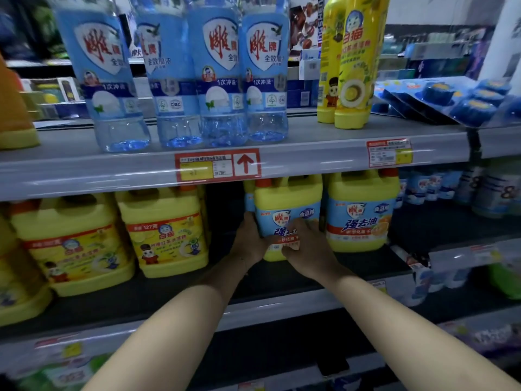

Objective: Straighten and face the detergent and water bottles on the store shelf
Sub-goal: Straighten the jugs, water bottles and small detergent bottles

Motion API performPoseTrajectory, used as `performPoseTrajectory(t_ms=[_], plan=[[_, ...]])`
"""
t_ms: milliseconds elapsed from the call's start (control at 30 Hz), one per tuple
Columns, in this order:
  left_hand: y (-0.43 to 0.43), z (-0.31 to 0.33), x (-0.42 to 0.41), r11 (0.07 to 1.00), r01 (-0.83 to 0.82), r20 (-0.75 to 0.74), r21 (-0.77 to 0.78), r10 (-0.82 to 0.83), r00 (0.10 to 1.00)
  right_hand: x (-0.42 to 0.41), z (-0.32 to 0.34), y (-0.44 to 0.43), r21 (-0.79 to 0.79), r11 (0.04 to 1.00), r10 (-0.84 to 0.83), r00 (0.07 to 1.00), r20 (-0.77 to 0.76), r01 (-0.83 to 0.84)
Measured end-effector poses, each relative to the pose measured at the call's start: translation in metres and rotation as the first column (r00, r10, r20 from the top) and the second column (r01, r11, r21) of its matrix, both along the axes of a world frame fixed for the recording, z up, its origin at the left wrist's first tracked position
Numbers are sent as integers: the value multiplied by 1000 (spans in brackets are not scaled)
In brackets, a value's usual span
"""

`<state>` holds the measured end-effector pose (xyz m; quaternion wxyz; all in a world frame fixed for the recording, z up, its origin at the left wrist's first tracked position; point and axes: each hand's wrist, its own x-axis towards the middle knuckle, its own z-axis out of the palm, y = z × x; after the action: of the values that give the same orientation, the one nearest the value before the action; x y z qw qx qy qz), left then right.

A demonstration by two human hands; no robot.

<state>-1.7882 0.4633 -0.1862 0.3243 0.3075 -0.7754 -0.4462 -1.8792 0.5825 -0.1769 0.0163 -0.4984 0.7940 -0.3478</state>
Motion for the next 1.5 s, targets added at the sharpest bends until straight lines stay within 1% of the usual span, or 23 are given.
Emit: performPoseTrajectory(t_ms=[67,133,200,267,333,433,500,567,633,700,767,833,867,900,967,1033,1100,1233,1333,1400,1500], plan=[[1,1,4,1000,9,26,-17,-9,1000,5,-1,-1,4,1000,26,999,-33,-26],[0,4,12,997,24,72,-75,-18,997,16,4,-3,-6,994,111,990,-83,-112],[-2,10,29,980,22,147,-198,8,989,32,11,-9,-21,978,202,969,-139,-207],[-5,17,55,945,-4,213,-326,77,974,51,17,-17,-29,957,280,947,-155,-288],[-6,22,88,912,-16,239,-409,124,963,72,21,-27,-25,927,367,920,-139,-374],[-8,21,146,856,-36,245,-517,187,951,110,23,-44,-28,879,465,869,-169,-475],[-17,15,189,802,-76,252,-592,274,928,137,21,-56,-30,850,511,839,-188,-525],[-27,8,234,740,-160,224,-654,392,892,166,16,-70,-22,829,544,816,-196,-559],[-39,1,278,665,-283,180,-691,537,824,194,13,-86,-4,807,577,791,-205,-590],[-54,-4,319,596,-433,136,-677,678,722,223,12,-102,33,779,620,761,-194,-626],[-70,-8,354,540,-563,100,-626,771,629,253,12,-119,60,759,645,736,-207,-649],[-86,-10,382,528,-664,92,-530,814,574,283,11,-135,94,747,657,711,-251,-658],[-94,-10,393,529,-697,91,-485,823,561,297,11,-142,124,740,667,698,-263,-661],[-100,-10,401,540,-713,91,-448,821,564,310,10,-149,159,731,678,684,-270,-663],[-113,-7,412,580,-724,69,-374,796,602,332,8,-162,196,724,685,655,-319,-661],[-124,-4,420,628,-728,59,-275,767,639,349,5,-175,206,737,663,630,-404,-644],[-132,-2,425,671,-714,78,-197,737,671,361,1,-186,219,760,634,626,-453,-612],[-143,-1,428,711,-680,48,-181,697,716,372,-6,-199,218,826,550,661,-510,-520],[-151,2,425,744,-652,29,-149,662,749,370,-6,-203,247,832,552,691,-467,-497],[-157,3,424,770,-623,27,-137,632,775,366,-5,-202,271,834,551,693,-465,-481],[-166,2,428,815,-565,47,-126,574,818,361,-6,-200,256,842,537,700,-470,-474]])
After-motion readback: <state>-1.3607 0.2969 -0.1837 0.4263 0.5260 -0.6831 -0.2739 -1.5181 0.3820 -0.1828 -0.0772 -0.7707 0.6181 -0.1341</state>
